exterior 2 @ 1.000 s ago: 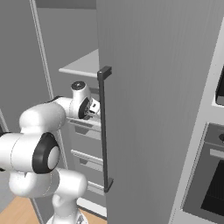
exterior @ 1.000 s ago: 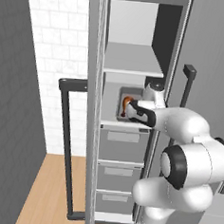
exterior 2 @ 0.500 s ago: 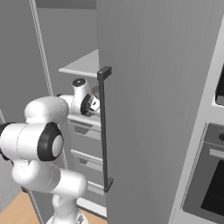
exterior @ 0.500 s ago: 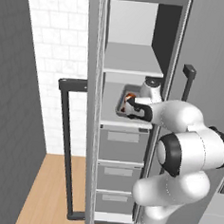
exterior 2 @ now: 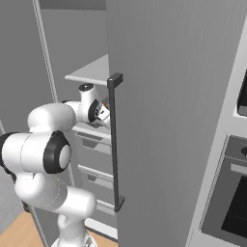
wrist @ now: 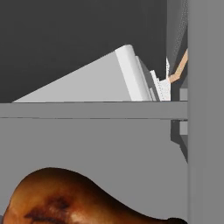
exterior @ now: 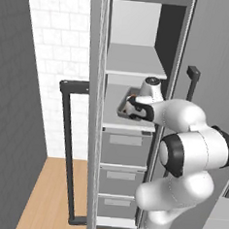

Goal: Take the meat container that has the chicken drumstick and place it on the second highest rack of the freezer. Then take the vegetable container that has the corn and bell pepper and place it on the highest rack of the freezer.

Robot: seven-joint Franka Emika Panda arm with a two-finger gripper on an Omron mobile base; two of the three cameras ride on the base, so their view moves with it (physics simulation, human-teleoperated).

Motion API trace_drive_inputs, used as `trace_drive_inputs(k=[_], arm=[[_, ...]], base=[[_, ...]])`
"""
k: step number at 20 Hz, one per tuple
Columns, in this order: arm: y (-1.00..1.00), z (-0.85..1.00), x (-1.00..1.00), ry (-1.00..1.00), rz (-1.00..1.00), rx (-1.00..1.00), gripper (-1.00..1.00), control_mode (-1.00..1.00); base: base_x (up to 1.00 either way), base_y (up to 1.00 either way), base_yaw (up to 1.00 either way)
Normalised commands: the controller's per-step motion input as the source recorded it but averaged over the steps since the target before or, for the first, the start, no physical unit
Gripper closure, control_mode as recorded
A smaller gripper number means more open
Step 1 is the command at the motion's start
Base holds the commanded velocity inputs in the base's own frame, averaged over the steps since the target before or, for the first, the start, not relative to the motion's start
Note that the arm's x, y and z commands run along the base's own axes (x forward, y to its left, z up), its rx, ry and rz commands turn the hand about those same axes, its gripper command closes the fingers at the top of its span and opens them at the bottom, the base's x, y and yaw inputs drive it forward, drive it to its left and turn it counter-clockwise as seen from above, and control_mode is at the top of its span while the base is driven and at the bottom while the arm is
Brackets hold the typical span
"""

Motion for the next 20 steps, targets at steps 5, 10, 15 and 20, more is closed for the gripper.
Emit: trace_drive_inputs(k=[5,10,15,20], arm=[[0.27,0.0,-0.14,-0.04,0.0,0.0,1.0,-1.0],[0.27,-0.17,0.19,0.0,-0.01,0.0,1.0,-1.0],[0.15,-0.48,0.45,0.0,-0.02,0.0,1.0,-1.0],[0.0,-0.3,0.39,0.0,-0.03,0.0,1.0,-1.0]], base=[[0.0,0.0,0.0],[0.0,0.0,0.0],[0.0,0.0,0.0],[0.0,0.0,0.0]])
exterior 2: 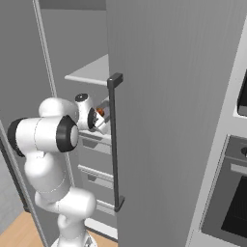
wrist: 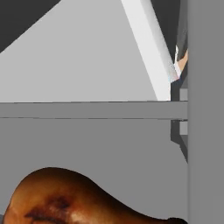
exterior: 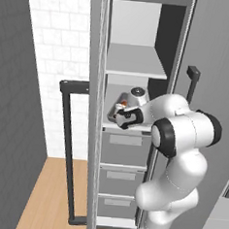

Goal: Take the meat container that has the chicken drumstick and place it on the second highest rack of the freezer. Then take the vegetable container that has the corn and bell pepper and place it on the highest rack of the freezer.

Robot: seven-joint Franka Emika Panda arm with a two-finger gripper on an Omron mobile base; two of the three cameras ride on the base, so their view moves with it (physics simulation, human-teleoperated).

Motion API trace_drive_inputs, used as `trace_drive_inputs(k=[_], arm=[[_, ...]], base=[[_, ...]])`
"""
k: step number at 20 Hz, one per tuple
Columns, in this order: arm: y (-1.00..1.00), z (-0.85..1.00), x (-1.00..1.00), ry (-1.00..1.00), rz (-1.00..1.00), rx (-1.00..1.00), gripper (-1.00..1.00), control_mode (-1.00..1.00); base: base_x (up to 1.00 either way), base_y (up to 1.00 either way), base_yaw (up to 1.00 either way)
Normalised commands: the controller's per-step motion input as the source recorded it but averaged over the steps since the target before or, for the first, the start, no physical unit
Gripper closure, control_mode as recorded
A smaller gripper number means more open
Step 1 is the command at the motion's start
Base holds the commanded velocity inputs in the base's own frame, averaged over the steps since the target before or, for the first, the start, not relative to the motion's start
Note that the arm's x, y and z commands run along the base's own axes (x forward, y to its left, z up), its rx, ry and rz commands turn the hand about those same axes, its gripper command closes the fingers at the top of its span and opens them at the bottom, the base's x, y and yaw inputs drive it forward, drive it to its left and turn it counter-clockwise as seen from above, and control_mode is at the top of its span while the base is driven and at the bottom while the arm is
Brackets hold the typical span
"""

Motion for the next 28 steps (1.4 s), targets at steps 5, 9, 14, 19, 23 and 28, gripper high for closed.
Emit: trace_drive_inputs(k=[5,9,14,19,23,28], arm=[[0.0,0.0,0.4,0.0,-0.05,0.0,1.0,-1.0],[0.0,0.0,0.48,0.0,-0.08,0.0,1.0,-1.0],[-0.17,-0.17,0.32,0.0,-0.03,0.0,1.0,-1.0],[-0.1,-0.58,0.01,0.0,0.0,0.0,1.0,-1.0],[-0.01,-0.03,0.03,0.0,0.0,0.0,1.0,-1.0],[0.0,0.0,0.0,0.0,0.0,0.0,-1.0,-1.0]], base=[[0.0,0.0,0.0],[0.0,0.0,0.0],[0.0,0.0,0.0],[0.0,0.0,0.0],[0.0,0.0,0.0],[0.0,0.0,0.0]])
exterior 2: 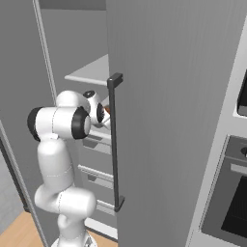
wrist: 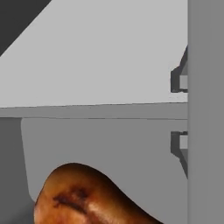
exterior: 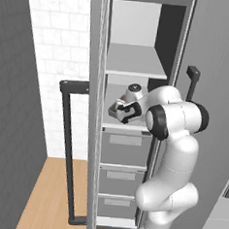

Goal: Take the meat container that has the chicken drumstick and place it on the second highest rack of the freezer. Then take the vegetable container that has the corn and bell pepper and place it on the highest rack of the freezer.

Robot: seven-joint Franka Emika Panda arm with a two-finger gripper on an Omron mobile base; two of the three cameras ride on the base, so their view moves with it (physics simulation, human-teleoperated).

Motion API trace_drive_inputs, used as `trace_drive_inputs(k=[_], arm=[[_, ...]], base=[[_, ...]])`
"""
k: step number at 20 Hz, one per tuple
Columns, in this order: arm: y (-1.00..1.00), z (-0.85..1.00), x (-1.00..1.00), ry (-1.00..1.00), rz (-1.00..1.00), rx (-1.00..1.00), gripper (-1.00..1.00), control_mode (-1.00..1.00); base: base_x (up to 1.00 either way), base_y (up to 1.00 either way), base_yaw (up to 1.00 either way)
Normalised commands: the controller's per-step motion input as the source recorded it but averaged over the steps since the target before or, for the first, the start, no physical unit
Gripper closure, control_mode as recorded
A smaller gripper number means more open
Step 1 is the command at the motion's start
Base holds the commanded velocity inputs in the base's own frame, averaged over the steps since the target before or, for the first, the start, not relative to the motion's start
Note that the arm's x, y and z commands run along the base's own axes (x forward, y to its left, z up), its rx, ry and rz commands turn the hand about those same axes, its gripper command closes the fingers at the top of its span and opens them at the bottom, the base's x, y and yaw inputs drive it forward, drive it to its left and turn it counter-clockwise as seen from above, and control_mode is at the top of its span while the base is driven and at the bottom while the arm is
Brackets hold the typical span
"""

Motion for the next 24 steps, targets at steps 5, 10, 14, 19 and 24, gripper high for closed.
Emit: trace_drive_inputs(k=[5,10,14,19,24], arm=[[0.0,0.06,-0.02,-0.01,0.0,0.0,-1.0,-1.0],[-0.09,0.09,-0.82,-0.11,0.0,0.0,-1.0,-1.0],[0.0,0.14,-0.47,-0.12,0.0,0.0,-1.0,-1.0],[0.0,0.74,-0.34,-0.09,0.0,-0.01,-1.0,-1.0],[0.0,0.98,-0.63,-0.09,0.0,0.0,-1.0,-1.0]], base=[[0.0,0.0,0.0],[0.0,0.0,0.0],[0.0,0.0,0.0],[0.0,0.0,0.0],[0.0,0.0,0.0]])
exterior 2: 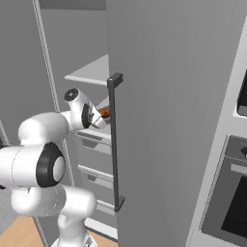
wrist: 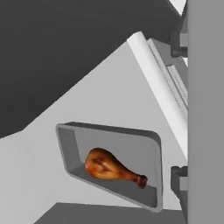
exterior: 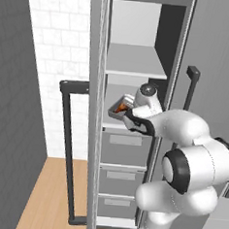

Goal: Take the meat container that has the chicken drumstick and place it on the second highest rack of the freezer. Then take the vegetable container that has the corn and bell pepper and place it on the highest rack of the freezer.

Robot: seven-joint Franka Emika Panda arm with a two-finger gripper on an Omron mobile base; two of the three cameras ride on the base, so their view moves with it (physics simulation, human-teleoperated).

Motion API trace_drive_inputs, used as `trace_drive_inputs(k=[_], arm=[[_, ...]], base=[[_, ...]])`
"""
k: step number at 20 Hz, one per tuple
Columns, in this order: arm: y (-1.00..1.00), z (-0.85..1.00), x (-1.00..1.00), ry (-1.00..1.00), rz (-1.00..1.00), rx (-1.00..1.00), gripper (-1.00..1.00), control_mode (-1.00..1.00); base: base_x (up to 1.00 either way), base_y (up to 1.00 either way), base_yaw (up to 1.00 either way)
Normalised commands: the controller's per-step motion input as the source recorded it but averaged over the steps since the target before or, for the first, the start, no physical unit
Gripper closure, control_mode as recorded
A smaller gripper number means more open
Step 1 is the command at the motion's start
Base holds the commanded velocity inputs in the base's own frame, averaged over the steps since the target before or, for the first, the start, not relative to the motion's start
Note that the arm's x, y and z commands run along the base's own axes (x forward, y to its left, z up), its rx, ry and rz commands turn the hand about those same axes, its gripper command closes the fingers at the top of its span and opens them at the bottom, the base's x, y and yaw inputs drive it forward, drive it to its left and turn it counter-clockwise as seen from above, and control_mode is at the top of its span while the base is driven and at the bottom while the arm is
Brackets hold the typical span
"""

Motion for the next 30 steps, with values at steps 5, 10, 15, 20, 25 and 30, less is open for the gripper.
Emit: trace_drive_inputs(k=[5,10,15,20,25,30], arm=[[-0.09,0.46,-0.98,-0.02,0.04,0.0,-1.0,-1.0],[-0.06,0.37,-1.0,0.03,0.11,-0.02,-1.0,-1.0],[-0.01,0.39,-0.95,0.17,0.12,-0.08,-1.0,-1.0],[-0.12,0.32,-1.0,0.23,0.13,-0.1,-1.0,-1.0],[-0.43,0.56,-0.62,0.19,0.07,-0.1,-1.0,-1.0],[-0.39,0.5,-0.72,0.08,0.09,-0.02,-1.0,-1.0]], base=[[0.0,0.0,0.0],[0.0,0.0,0.0],[0.0,0.0,0.0],[0.0,0.0,0.0],[0.0,0.0,0.0],[0.0,0.0,0.0]])
